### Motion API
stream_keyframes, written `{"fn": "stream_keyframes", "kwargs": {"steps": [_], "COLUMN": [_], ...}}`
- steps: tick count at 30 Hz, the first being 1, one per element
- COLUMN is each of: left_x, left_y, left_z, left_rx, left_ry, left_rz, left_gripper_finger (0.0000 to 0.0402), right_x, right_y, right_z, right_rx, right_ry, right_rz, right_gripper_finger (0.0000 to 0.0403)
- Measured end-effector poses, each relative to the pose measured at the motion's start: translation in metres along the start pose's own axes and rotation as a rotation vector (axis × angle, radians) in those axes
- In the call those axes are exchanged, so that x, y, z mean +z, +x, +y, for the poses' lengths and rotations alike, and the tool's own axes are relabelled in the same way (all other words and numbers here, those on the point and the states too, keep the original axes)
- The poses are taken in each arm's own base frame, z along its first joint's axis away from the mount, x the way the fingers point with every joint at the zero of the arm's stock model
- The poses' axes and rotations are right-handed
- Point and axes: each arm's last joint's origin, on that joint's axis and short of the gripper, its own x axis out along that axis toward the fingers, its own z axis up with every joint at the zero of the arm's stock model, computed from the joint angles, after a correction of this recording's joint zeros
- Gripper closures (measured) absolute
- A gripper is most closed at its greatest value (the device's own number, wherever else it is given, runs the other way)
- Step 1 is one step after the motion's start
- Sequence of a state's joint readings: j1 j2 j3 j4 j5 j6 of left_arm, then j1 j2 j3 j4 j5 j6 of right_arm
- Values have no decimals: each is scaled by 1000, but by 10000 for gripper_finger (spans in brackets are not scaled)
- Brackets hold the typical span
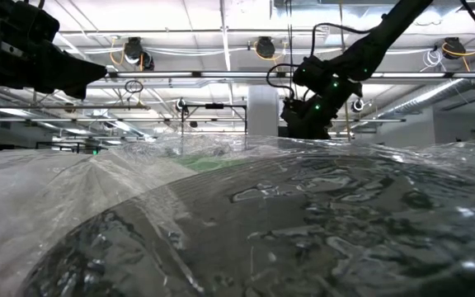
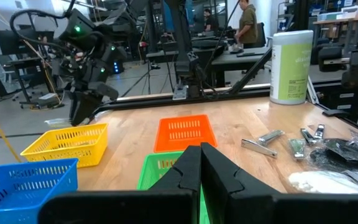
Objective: Pick & Place Travel size toiletries
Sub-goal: Put the nail cutter into the yellow bin
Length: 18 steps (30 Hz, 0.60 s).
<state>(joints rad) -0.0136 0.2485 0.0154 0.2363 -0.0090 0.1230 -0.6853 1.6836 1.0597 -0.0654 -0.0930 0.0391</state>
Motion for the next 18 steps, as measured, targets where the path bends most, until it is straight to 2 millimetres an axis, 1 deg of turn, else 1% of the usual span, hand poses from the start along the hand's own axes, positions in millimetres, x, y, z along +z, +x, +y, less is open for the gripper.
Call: {"fn": "stream_keyframes", "kwargs": {"steps": [8, 18], "left_x": [0, 0], "left_y": [0, 0], "left_z": [0, 0], "left_rx": [0, 0], "left_ry": [0, 0], "left_rz": [0, 0], "left_gripper_finger": [396, 396], "right_x": [-5, -6], "right_y": [1, 1], "right_z": [-1, 2], "right_rx": [-14, -7], "right_ry": [-4, -39], "right_rz": [26, 31], "right_gripper_finger": [307, 221]}}
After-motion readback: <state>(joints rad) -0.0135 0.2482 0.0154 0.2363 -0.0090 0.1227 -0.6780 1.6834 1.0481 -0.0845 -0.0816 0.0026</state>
